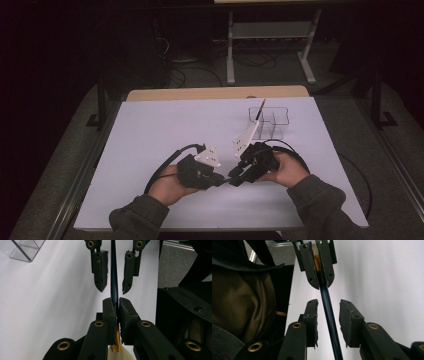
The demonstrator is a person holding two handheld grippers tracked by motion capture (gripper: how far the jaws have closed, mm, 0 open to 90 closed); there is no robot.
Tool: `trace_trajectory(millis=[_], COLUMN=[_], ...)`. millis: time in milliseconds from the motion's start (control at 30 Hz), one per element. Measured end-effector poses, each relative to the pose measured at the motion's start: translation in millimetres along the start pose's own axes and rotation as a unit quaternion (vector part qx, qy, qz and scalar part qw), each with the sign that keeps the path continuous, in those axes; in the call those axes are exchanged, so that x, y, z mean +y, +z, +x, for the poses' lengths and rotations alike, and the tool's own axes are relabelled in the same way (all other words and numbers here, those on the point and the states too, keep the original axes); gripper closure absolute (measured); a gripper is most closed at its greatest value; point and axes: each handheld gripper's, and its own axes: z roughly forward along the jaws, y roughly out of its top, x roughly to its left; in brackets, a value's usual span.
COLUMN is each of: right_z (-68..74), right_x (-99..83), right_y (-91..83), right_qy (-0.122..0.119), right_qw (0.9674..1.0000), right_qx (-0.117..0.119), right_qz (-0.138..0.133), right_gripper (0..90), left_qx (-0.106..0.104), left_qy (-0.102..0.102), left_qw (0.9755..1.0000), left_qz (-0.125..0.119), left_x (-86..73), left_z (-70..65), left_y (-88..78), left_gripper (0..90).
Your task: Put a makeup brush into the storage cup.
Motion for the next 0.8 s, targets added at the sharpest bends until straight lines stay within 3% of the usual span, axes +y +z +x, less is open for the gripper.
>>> trace_trajectory(millis=[333, 500, 800], right_z=[3.0, 4.5, 6.0], right_x=[0.0, -1.2, -6.0], right_y=[4.0, 4.4, 4.9], right_qy=[-0.013, -0.020, -0.024], right_qw=[0.9998, 0.9996, 0.9996], right_qx=[0.008, 0.016, 0.010], right_qz=[0.014, 0.012, 0.008], right_gripper=[80.5, 82.6, 83.0], left_qx=[-0.008, -0.016, -0.023], left_qy=[0.010, 0.010, 0.005], left_qw=[0.9999, 0.9998, 0.9997], left_qz=[0.002, 0.000, 0.007], left_x=[0.4, -0.5, -4.3], left_z=[-0.9, 0.2, 0.7], left_y=[0.7, 1.4, 1.1], left_gripper=[84.1, 83.6, 78.9])
